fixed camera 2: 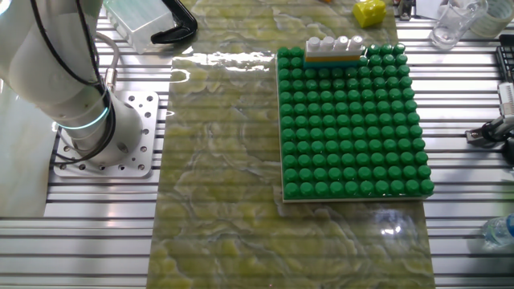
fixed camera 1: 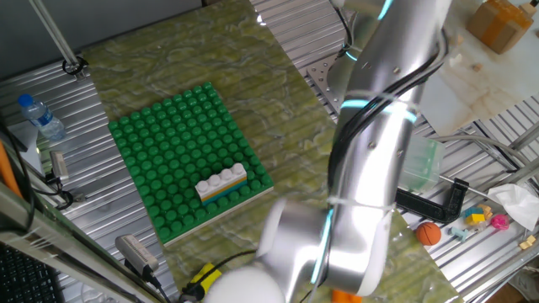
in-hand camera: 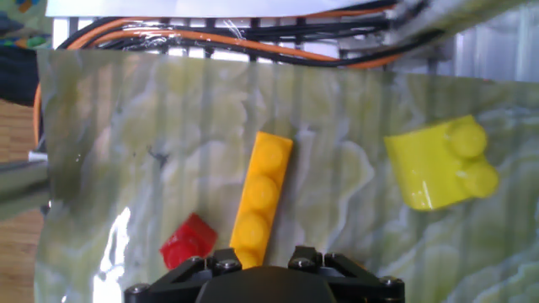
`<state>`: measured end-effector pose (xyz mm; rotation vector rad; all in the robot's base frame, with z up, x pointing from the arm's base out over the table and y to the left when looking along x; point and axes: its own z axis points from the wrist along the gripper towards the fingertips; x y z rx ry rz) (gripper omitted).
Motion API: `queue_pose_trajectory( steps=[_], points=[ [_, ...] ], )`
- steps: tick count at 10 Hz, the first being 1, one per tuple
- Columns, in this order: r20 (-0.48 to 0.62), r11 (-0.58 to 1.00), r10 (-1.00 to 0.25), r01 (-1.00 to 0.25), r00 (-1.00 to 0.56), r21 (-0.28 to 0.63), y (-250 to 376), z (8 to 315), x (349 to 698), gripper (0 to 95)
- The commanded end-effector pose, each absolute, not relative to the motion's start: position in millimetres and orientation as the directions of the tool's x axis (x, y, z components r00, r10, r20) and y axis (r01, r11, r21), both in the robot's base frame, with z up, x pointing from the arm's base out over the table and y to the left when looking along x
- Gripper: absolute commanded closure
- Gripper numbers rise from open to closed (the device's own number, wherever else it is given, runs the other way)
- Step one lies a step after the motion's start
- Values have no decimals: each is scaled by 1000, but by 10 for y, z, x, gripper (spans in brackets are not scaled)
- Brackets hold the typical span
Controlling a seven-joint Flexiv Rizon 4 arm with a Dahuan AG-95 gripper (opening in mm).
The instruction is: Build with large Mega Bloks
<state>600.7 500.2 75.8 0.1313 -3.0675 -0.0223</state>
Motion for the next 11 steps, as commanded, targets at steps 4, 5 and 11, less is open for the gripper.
queue_pose_trajectory(
  steps=[4, 5, 11],
  points=[
    [-22, 999, -47, -48, -999, 10, 4967, 511, 6001, 570],
    [-22, 999, -41, -42, -999, 10, 4971, 491, 6006, 570],
    [-23, 999, -8, -9, -1000, 38, 5099, 411, 6082, 570]
  ],
)
